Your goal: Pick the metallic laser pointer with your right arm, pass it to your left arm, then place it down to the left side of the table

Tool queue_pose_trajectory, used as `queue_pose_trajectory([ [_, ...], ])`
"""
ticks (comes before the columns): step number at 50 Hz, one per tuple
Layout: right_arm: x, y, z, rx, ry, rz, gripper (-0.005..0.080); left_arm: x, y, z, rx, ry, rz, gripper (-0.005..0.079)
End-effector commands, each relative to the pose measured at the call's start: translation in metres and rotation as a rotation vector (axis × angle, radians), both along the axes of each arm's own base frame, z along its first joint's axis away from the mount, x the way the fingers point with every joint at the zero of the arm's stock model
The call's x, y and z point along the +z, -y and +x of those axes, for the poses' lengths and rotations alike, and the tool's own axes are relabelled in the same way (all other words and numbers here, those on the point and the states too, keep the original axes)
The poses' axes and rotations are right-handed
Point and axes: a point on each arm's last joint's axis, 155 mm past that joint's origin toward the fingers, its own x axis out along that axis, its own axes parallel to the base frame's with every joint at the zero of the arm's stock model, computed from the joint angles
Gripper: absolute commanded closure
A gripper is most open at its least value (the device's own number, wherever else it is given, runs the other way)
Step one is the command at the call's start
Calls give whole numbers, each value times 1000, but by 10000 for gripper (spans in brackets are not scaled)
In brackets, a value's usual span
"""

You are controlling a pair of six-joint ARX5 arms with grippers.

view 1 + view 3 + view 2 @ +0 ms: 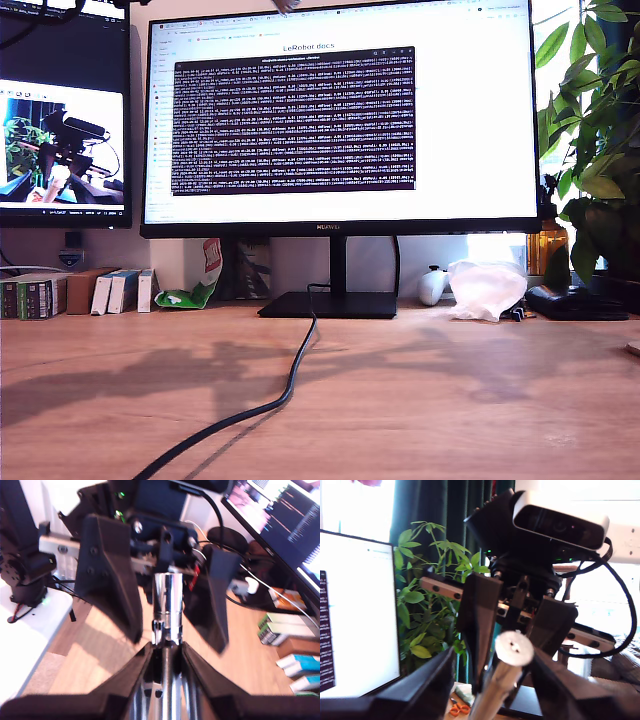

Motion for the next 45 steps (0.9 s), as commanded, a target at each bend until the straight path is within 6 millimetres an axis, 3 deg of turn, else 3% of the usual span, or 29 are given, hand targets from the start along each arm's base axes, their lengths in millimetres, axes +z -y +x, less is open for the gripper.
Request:
queue_pose_trajectory([
  [1, -3, -4, -2, 13, -12, 0, 765, 3, 2, 0, -5, 23, 1, 470],
  [6, -3, -4, -2, 7, -27, -1, 765, 3, 2, -1, -9, 23, 3, 595],
  [19, -10, -1, -1, -19, -55, -31, 765, 4, 2, -1, -4, 51, 4, 767],
  [30, -14, 1, 5, -52, -45, -54, 753, 13, 0, -5, -2, 104, -15, 767],
  [39, -14, 2, 5, -55, -44, -56, 596, 12, 1, -7, -11, 105, -11, 767],
  [45, -18, 4, 12, -89, -28, -76, 537, 12, 1, -7, -11, 106, -11, 767],
])
